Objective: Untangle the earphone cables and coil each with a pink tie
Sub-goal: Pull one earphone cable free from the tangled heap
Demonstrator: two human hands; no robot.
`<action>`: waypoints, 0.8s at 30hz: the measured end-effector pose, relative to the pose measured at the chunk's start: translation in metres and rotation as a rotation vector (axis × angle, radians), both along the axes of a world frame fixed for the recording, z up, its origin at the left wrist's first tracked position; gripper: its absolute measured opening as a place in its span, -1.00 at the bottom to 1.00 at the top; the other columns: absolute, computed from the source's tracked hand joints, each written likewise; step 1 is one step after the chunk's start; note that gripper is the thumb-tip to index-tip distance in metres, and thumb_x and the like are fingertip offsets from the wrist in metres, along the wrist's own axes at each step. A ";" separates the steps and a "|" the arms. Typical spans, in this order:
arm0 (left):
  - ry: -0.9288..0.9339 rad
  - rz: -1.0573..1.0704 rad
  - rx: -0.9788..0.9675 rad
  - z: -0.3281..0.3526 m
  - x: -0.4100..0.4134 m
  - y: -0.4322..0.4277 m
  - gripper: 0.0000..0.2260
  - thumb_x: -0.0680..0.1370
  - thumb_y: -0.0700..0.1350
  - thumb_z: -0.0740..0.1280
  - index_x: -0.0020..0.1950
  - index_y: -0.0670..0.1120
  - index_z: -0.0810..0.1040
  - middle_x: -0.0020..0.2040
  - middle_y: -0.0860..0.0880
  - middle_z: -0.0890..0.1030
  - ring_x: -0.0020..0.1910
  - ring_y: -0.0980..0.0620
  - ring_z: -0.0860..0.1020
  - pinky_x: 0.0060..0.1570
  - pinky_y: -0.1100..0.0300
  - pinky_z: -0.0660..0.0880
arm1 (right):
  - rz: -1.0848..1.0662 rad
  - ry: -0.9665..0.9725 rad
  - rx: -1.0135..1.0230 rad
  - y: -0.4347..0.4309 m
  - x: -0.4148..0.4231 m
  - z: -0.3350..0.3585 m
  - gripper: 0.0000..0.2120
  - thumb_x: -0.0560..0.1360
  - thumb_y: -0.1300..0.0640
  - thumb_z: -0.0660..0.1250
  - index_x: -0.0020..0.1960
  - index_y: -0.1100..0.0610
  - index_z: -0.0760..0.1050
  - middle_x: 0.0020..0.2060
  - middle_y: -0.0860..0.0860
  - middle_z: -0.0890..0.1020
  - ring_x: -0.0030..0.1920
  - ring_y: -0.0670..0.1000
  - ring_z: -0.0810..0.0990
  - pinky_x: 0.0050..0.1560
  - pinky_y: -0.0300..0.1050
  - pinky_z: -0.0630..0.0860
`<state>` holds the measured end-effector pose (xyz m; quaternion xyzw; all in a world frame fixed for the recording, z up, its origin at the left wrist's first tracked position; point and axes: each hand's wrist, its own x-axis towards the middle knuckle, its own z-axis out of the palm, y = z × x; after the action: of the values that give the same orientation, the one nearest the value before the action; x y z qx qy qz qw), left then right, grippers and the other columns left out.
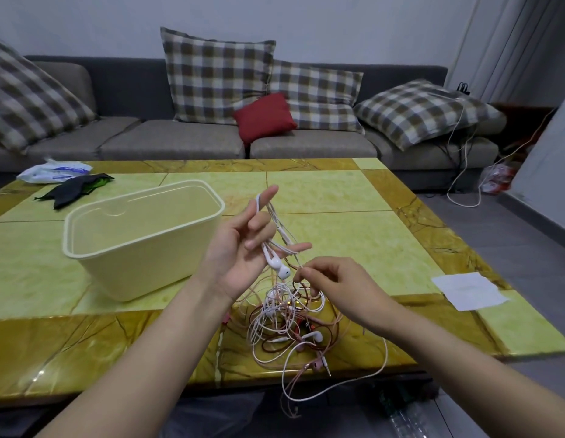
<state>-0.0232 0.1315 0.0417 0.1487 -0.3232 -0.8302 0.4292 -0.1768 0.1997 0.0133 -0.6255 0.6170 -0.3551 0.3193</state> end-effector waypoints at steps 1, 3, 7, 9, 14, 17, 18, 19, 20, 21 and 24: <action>-0.037 0.035 -0.027 0.001 0.000 0.000 -0.75 0.56 -0.08 0.14 0.13 -0.09 0.54 -0.48 0.11 0.27 -0.58 0.17 0.21 0.09 -0.34 0.45 | 0.007 0.019 0.002 0.001 0.000 0.001 -0.80 0.58 0.09 0.23 -0.10 0.03 0.62 -0.44 -0.08 0.49 -0.51 -0.24 0.37 -0.44 -0.41 0.25; -0.147 0.100 -0.098 0.001 0.000 -0.001 -0.75 0.60 -0.08 0.12 0.15 -0.09 0.54 -0.45 0.11 0.31 -0.56 0.16 0.21 0.09 -0.33 0.46 | 0.015 0.038 0.004 0.003 0.001 0.004 -0.81 0.58 0.08 0.22 -0.09 0.01 0.61 -0.43 -0.09 0.49 -0.51 -0.23 0.37 -0.45 -0.41 0.25; -0.428 0.196 -0.344 0.000 0.002 -0.004 -0.76 0.61 -0.08 0.12 0.13 -0.06 0.56 -0.29 0.05 0.60 -0.40 0.15 0.47 -0.03 -0.13 0.42 | 0.049 0.078 0.022 0.006 0.003 0.010 -0.79 0.60 0.07 0.19 -0.06 -0.03 0.60 -0.41 -0.09 0.50 -0.52 -0.19 0.34 -0.47 -0.40 0.24; -0.613 0.212 -0.477 -0.002 0.004 -0.005 -0.76 0.61 -0.08 0.15 0.06 -0.05 0.61 -0.10 0.02 0.68 -0.16 0.11 0.59 -0.21 0.00 0.30 | 0.081 0.120 0.011 0.008 0.004 0.014 -0.79 0.60 0.07 0.19 -0.04 -0.01 0.61 -0.41 -0.09 0.51 -0.51 -0.20 0.36 -0.45 -0.40 0.26; -0.894 0.087 -0.710 -0.004 0.009 -0.003 -0.75 0.60 -0.12 0.19 -0.05 -0.10 0.67 -0.01 0.09 0.68 0.01 0.27 0.59 -0.19 0.36 0.41 | 0.107 0.172 -0.038 0.008 0.001 0.034 -0.80 0.58 0.05 0.22 -0.08 -0.01 0.61 -0.42 -0.10 0.52 -0.51 -0.20 0.37 -0.46 -0.39 0.27; -0.947 -0.058 -0.729 -0.004 0.009 0.003 -0.75 0.60 -0.13 0.18 -0.06 -0.11 0.66 -0.18 -0.03 0.69 -0.26 0.15 0.61 -0.26 0.51 0.39 | 0.085 0.235 -0.089 0.005 -0.005 0.044 -0.79 0.56 0.02 0.24 -0.13 -0.01 0.62 -0.42 -0.12 0.54 -0.45 -0.21 0.40 -0.41 -0.36 0.30; -0.938 -0.110 -0.716 -0.005 0.008 0.004 -0.74 0.61 -0.12 0.18 -0.10 -0.07 0.66 -0.23 -0.07 0.68 -0.34 0.10 0.57 -0.24 0.44 0.39 | 0.081 0.250 -0.098 0.004 -0.007 0.046 -0.79 0.55 0.01 0.25 -0.14 0.01 0.63 -0.42 -0.13 0.55 -0.42 -0.22 0.42 -0.39 -0.37 0.32; -0.918 -0.150 -0.693 -0.006 0.007 0.005 -0.71 0.61 -0.12 0.18 -0.16 -0.02 0.66 -0.29 -0.09 0.65 -0.41 0.09 0.50 -0.24 0.35 0.38 | 0.082 0.257 -0.105 0.004 -0.009 0.049 -0.79 0.54 0.01 0.27 -0.16 0.02 0.64 -0.42 -0.14 0.55 -0.41 -0.24 0.44 -0.38 -0.39 0.33; -0.890 -0.178 -0.658 -0.008 0.006 0.006 -0.68 0.61 -0.13 0.17 -0.20 -0.02 0.67 -0.36 -0.08 0.60 -0.47 0.10 0.42 -0.25 0.27 0.35 | 0.084 0.263 -0.113 0.004 -0.011 0.051 -0.79 0.53 0.01 0.28 -0.18 0.03 0.63 -0.43 -0.15 0.53 -0.40 -0.26 0.45 -0.37 -0.41 0.32; -0.856 -0.203 -0.616 -0.009 0.006 0.005 -0.68 0.61 -0.14 0.16 -0.18 -0.04 0.67 -0.42 -0.06 0.53 -0.50 0.11 0.35 -0.25 0.22 0.33 | 0.083 0.270 -0.124 0.004 -0.012 0.053 -0.79 0.53 0.01 0.30 -0.20 0.04 0.63 -0.46 -0.16 0.51 -0.41 -0.29 0.45 -0.38 -0.42 0.32; -0.757 -0.324 -0.510 -0.009 0.007 0.005 -0.72 0.62 -0.14 0.14 0.07 -0.19 0.62 -0.48 -0.01 0.35 -0.51 0.11 0.27 0.02 -0.10 0.45 | 0.049 0.275 -0.177 0.002 -0.018 0.056 -0.83 0.50 0.01 0.34 -0.20 0.05 0.62 -0.45 -0.19 0.49 -0.40 -0.32 0.44 -0.36 -0.44 0.32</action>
<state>-0.0161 0.1363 0.0324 0.2783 -0.6689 -0.6682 0.1695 -0.1950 0.2015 0.0690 -0.7088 0.6056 -0.3113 0.1842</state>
